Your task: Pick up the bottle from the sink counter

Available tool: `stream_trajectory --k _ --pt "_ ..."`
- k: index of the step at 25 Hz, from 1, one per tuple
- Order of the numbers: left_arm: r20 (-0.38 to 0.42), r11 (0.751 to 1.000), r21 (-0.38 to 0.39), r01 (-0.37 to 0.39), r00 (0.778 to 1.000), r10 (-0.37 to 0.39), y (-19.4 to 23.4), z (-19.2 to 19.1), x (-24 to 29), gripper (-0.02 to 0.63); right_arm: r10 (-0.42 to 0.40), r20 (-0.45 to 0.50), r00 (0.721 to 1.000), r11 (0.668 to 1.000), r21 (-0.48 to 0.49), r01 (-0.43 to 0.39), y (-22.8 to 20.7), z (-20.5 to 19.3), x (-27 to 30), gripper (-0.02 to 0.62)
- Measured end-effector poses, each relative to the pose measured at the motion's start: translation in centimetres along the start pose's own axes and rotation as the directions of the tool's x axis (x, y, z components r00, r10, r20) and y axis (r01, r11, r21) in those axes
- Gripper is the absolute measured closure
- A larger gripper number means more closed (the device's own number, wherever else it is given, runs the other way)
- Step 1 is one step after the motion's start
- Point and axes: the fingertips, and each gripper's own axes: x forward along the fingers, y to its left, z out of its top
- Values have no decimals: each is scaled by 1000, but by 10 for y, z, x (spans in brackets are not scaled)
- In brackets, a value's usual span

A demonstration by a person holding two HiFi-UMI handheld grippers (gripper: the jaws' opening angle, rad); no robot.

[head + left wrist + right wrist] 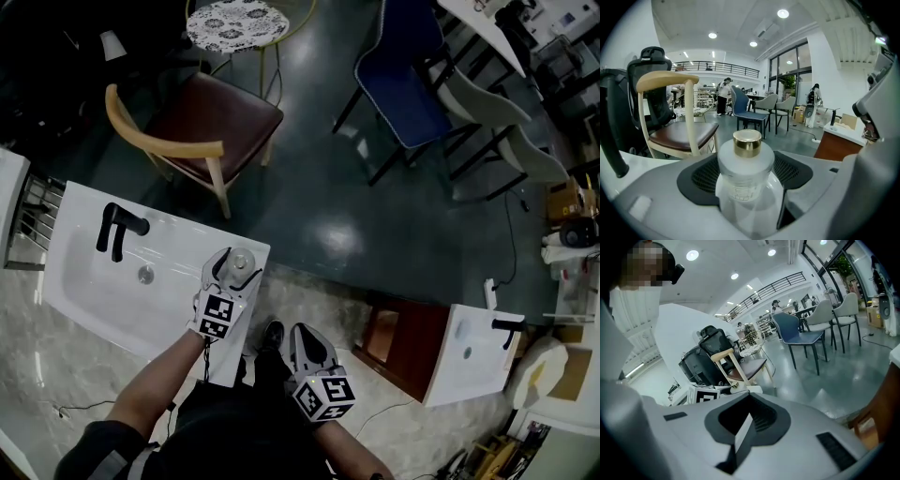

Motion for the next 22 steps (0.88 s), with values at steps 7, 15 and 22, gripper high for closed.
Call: stream_trajectory --k 7,15,22 --pt "-1 1000 -11 -25 1000 25 5 1 5 265 9 -2 1000 1000 -12 -9 2 3 -1 588" --pt "-16 1000 -5 -17 1000 17 6 0 6 268 40 -15 999 999 -32 -40 12 1 -2 588" --pt "-11 1000 -17 6 1000 -6 5 4 -8 268 55 -29 998 997 -47 -57 15 -2 -2 588"
